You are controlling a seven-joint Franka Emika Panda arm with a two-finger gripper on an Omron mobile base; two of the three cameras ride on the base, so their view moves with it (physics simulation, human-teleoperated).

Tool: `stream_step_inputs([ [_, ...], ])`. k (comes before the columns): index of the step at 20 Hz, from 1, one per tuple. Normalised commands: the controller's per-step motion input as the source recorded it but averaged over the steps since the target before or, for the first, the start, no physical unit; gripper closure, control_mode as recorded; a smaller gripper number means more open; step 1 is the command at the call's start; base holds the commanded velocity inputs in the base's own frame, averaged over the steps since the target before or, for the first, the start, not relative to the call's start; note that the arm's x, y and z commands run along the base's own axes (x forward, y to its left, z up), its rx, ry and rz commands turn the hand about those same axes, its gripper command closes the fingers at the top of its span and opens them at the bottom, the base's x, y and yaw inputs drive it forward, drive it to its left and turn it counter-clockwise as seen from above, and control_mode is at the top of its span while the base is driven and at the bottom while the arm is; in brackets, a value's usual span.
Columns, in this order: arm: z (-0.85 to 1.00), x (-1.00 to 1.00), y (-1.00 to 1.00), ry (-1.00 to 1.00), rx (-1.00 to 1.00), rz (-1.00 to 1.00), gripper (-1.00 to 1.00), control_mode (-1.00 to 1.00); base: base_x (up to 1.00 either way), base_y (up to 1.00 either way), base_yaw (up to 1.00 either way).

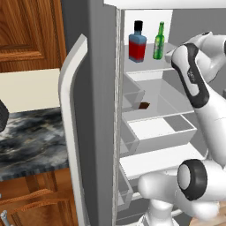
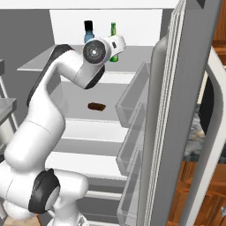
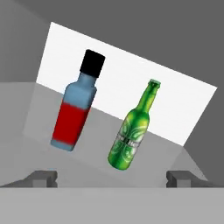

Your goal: Place the liquor and beer on the top shelf of the fridge to keep them out of children's reach, and place the sweet potato on lower shelves for easy access.

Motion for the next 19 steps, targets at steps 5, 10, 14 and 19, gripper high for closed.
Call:
stream_step_inputs([
  [5, -0.18, -1.0, 0.29, 0.13, -0.17, 0.0, -1.0, -1.0, 0.0, 0.0, 0.0],
  [10, -0.53, -1.0, 0.08, 0.14, -0.11, 0.0, -1.0, -1.0, 0.0, 0.0, 0.0],
  [14, -0.57, -1.0, 0.12, 0.11, -0.06, 0.0, -1.0, -1.0, 0.0, 0.0, 0.0],
  [19, -0.63, -1.0, 0.12, 0.08, -0.03, 0.0, -1.0, -1.0, 0.0, 0.0, 0.0],
])
